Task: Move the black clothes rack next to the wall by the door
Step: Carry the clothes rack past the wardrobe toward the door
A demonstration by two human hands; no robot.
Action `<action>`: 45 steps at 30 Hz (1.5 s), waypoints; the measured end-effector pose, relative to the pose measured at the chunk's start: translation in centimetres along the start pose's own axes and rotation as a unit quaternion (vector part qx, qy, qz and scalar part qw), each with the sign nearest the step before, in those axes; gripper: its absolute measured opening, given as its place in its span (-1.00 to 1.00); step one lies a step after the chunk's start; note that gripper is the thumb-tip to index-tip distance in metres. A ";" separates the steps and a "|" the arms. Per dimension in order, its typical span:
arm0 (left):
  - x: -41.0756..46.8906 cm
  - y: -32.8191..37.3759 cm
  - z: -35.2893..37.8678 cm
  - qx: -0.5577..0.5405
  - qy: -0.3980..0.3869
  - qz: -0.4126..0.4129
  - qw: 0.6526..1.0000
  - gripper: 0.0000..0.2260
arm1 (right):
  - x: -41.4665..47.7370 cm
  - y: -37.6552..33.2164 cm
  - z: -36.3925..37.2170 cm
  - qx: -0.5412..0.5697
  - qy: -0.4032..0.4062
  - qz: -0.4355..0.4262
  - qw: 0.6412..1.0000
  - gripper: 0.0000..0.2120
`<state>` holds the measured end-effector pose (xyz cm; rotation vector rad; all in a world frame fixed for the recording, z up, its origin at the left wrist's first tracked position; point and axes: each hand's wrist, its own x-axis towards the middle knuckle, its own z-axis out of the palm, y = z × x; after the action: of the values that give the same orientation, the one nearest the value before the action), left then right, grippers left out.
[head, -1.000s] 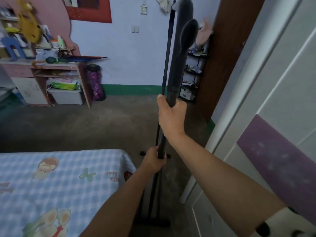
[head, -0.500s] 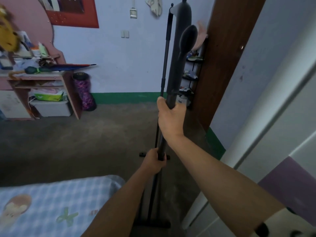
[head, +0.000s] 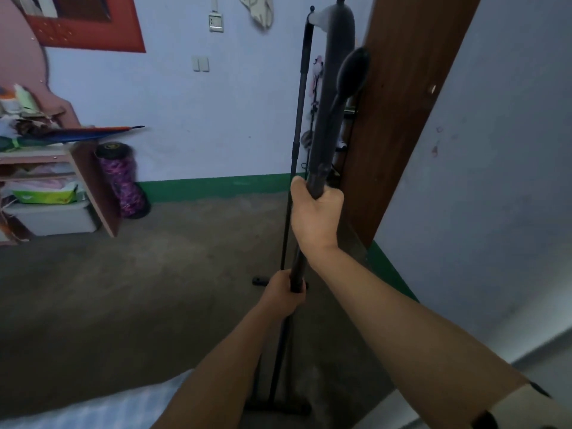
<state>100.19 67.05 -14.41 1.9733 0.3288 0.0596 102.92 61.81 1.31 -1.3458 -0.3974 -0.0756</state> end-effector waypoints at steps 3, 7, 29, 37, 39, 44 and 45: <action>3.7 0.0 -0.7 0.007 -0.023 0.001 1.000 -0.76 | 3.0 1.2 0.8 0.002 0.026 0.004 1.000 -0.53; 7.9 0.1 -1.3 0.013 -0.037 0.009 0.999 -0.86 | 6.7 2.5 1.5 -0.012 0.056 -0.005 0.998 -0.47; 23.0 4.4 2.2 0.032 -0.126 0.021 0.991 -0.87 | 21.5 7.7 -4.1 -0.046 0.083 -0.022 0.995 -0.59; 25.7 6.4 3.1 0.057 -0.156 0.038 0.985 -0.95 | 24.6 7.6 -5.9 -0.048 0.070 -0.021 0.996 -0.56; 26.1 6.6 3.5 0.055 -0.166 0.037 0.984 -0.91 | 24.7 7.4 -6.4 -0.051 0.063 -0.009 0.997 -0.54; 28.2 6.9 5.1 0.048 -0.231 0.048 0.971 -0.78 | 25.2 7.0 -8.0 -0.077 0.092 0.013 0.993 -0.53; 28.6 7.0 5.4 0.051 -0.245 0.055 0.967 -0.77 | 25.3 6.8 -8.4 -0.081 0.098 0.016 0.992 -0.53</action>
<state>130.10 66.93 -13.37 2.0293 -0.1030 -0.3770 130.39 59.70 1.70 -1.4893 -0.2069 -0.2157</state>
